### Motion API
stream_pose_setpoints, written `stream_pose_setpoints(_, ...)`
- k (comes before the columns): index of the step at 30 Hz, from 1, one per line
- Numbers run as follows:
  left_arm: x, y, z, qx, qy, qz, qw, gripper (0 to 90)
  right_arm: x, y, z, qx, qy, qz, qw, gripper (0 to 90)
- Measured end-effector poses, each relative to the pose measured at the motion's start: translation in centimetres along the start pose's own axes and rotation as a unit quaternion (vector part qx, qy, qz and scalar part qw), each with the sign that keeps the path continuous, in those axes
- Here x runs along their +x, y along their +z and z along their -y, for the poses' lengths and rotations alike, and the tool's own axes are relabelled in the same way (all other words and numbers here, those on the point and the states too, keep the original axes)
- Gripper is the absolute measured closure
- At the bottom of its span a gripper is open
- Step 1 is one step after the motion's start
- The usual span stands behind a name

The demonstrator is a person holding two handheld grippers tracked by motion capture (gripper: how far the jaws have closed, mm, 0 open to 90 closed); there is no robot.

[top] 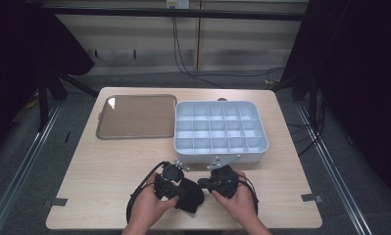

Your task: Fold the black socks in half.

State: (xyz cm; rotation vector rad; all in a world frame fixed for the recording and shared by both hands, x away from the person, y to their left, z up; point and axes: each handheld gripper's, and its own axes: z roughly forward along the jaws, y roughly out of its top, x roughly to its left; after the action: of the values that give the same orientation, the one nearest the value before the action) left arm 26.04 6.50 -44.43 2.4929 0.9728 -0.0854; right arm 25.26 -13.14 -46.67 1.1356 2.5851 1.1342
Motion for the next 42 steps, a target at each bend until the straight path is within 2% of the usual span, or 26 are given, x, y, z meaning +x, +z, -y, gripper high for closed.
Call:
stream_pose_setpoints(5, 0.0, 0.0, 0.0, -0.001, -0.003, 0.000, 1.0000, 80.5, -1.5, -0.5, 2.1, 0.018, 0.020, 0.011, 0.9996, 87.8)
stream_pose_setpoints(9, 0.0, -0.1, -0.1, -0.001, -0.007, 0.000, 1.0000, 80.4, -1.3, -0.1, 3.3, 0.022, 0.026, 0.002, 0.9994, 87.4)
stream_pose_setpoints(12, -0.1, -0.3, -0.1, -0.006, -0.012, -0.003, 0.9999, 80.4, -0.5, 0.1, 3.1, 0.025, 0.010, -0.005, 0.9996, 86.7)
stream_pose_setpoints(13, -0.1, -0.4, -0.2, -0.005, -0.007, -0.003, 1.0000, 80.4, -0.1, 0.2, 3.0, 0.026, 0.005, -0.006, 0.9996, 86.7)
stream_pose_setpoints(16, -0.4, -0.4, -0.2, -0.010, -0.006, 0.009, 0.9999, 79.7, 0.4, 0.8, 2.8, 0.026, -0.004, -0.011, 0.9996, 87.1)
stream_pose_setpoints(22, -1.2, 0.2, -0.6, -0.015, 0.004, 0.026, 0.9995, 72.7, 1.0, 1.7, 2.5, 0.031, -0.003, -0.010, 0.9995, 87.6)
stream_pose_setpoints(30, -1.6, 1.1, -1.0, -0.004, 0.007, 0.024, 0.9997, 69.1, 0.7, 1.5, 2.7, 0.028, 0.002, -0.007, 0.9996, 85.9)
stream_pose_setpoints(32, -1.7, 1.4, -1.0, -0.007, 0.003, 0.025, 0.9996, 67.5, 0.4, 1.2, 2.8, 0.029, 0.000, -0.003, 0.9996, 84.3)
stream_pose_setpoints(37, -2.1, 1.5, -0.9, -0.007, 0.012, 0.018, 0.9997, 63.7, -0.2, 0.7, 3.2, 0.022, 0.009, 0.004, 0.9997, 79.2)
stream_pose_setpoints(42, -1.8, 1.5, -0.7, -0.014, 0.004, 0.031, 0.9994, 62.6, -0.5, 0.3, 3.4, 0.021, 0.012, 0.018, 0.9996, 73.9)
